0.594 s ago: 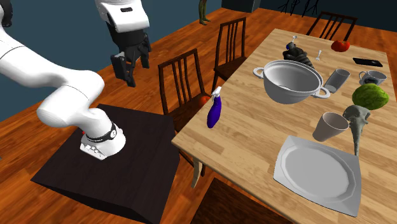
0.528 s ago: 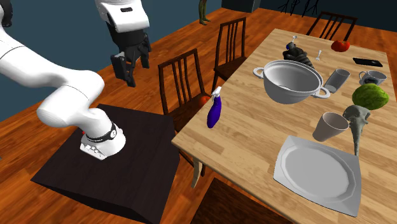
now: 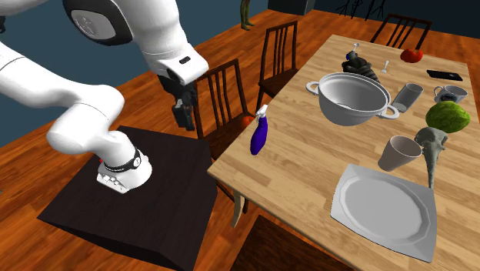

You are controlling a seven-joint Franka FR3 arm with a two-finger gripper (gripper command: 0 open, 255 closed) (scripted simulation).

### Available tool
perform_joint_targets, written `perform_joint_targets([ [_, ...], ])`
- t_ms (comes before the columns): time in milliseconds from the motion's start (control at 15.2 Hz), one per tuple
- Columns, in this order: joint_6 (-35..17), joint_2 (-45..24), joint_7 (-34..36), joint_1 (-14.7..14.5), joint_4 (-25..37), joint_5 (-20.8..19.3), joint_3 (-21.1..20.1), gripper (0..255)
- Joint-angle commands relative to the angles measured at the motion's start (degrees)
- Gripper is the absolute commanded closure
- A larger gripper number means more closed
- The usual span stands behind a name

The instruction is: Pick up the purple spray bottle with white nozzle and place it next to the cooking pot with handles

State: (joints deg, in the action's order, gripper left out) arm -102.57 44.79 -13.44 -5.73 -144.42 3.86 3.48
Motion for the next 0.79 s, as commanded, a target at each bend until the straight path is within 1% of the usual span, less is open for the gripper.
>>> perform_joint_targets([
  [0,-6.4,-1.6,-5.1,-1.7,-2.6,0.6,1.7,0],
  [198,-15.4,-5.0,-12.8,-4.8,-5.6,2.2,4.5,0],
  [396,-24.1,-9.6,-21.2,-8.6,-7.4,4.8,7.5,0],
  [594,-32.1,-15.1,-30.7,-13.6,-7.9,8.8,11.1,0],
  [726,-36.9,-19.0,-37.9,-17.7,-7.6,12.6,13.9,0],
])
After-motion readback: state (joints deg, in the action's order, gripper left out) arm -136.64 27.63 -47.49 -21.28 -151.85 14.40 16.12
